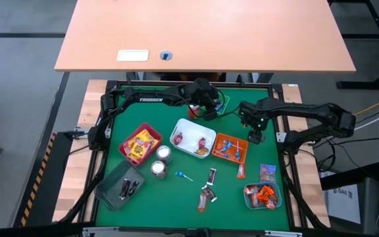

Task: Sort candy
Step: Put the brown chocolate bar into the black bin

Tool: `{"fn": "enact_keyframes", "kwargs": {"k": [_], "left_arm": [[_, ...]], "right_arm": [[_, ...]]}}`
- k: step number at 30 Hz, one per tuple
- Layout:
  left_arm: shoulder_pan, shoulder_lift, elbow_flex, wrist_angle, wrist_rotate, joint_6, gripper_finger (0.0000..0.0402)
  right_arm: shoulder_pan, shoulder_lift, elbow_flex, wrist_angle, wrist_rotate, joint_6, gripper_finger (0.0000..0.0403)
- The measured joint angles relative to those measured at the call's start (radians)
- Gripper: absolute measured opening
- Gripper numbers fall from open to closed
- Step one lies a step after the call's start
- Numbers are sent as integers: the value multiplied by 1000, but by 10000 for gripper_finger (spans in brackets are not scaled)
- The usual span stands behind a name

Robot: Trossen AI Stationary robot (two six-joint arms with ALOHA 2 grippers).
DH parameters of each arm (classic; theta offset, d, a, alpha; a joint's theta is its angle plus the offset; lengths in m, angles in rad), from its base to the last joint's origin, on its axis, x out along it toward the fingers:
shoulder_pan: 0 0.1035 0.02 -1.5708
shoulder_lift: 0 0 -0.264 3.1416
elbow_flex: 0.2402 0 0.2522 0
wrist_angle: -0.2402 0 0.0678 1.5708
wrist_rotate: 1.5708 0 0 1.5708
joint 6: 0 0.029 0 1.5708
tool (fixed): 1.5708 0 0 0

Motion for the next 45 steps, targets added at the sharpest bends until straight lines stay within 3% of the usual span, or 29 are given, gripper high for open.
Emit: {"fn": "enact_keyframes", "kwargs": {"k": [32,45], "left_arm": [[-30,0,0,0,0,0,114],[-45,-13,1,-2,-1,0,114]], "right_arm": [[0,267,4,71,35,-32,231],[0,268,3,67,35,-32,110]]}}
